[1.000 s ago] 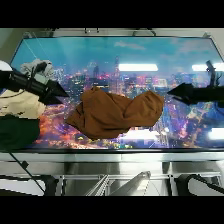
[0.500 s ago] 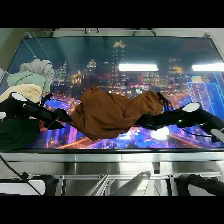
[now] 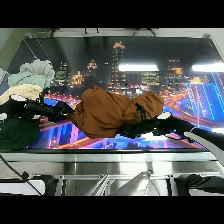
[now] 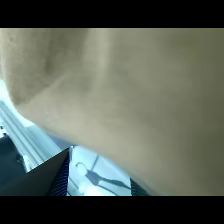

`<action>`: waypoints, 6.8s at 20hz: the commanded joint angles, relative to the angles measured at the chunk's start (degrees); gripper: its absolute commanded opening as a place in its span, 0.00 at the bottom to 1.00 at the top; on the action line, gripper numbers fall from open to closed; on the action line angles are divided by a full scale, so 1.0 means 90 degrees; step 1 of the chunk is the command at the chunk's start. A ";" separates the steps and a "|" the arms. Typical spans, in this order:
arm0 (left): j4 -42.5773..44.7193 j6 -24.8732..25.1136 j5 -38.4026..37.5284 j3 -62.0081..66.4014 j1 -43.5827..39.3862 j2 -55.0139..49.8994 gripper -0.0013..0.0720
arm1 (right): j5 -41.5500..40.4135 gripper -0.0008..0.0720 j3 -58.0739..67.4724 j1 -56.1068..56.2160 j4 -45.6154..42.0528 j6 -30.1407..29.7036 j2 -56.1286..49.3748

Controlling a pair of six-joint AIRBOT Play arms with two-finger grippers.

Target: Fold the shirts.

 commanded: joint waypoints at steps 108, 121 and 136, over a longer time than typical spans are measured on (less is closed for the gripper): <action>0.1943 -0.0153 -0.2140 0.1382 -0.0066 -0.1297 0.81 | 0.1700 0.04 0.0493 -0.4716 -0.2863 0.0117 0.0255; -0.4061 0.1319 -0.4398 0.1384 0.0823 0.1139 0.03 | 0.5129 0.04 0.2334 -0.7089 -0.0525 -0.0155 0.2225; -0.5008 0.1610 -0.3395 0.2331 0.3349 0.4301 0.05 | 0.2980 0.04 0.4420 -0.7026 0.0233 -0.0653 0.4116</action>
